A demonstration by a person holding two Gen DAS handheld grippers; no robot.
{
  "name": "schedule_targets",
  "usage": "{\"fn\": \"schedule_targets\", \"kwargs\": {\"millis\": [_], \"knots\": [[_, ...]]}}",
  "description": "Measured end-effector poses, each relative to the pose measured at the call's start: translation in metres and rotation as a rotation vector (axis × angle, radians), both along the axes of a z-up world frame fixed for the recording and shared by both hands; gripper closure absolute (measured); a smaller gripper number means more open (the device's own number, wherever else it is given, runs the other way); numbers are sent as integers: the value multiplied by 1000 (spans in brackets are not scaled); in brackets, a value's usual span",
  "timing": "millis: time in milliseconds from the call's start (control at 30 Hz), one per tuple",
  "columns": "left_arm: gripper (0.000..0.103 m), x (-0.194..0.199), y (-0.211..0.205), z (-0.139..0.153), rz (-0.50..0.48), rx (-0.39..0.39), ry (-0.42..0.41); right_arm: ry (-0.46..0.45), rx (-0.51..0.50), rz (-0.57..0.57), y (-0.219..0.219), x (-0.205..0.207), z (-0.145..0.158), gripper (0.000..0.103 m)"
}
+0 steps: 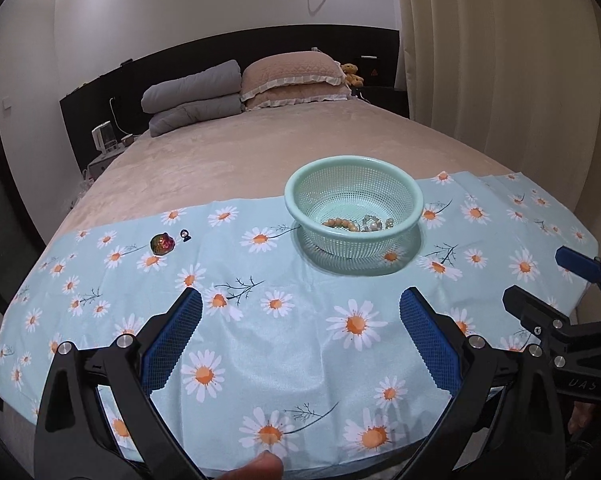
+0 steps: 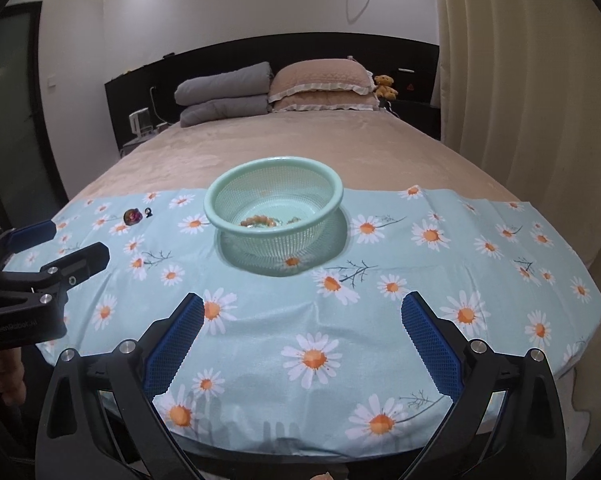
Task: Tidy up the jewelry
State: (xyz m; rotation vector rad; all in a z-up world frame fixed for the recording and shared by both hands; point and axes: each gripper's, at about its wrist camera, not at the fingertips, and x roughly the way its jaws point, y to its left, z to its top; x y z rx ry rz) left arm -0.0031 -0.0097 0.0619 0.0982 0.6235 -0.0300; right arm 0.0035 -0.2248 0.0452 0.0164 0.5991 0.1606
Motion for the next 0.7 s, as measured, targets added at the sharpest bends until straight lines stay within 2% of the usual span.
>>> {"fn": "schedule_targets", "kwargs": {"millis": [167,433,700], "knots": [[6,-18,4,4,42,-31,13,-29,-17,-36,8,-21,10,8],[6,-38,6,6,87,-33,24,22,181,44,3,-32,12,8],[6,-44,-2,14,106,34,-23,-37,38,-73,11,-42,26,8]]}}
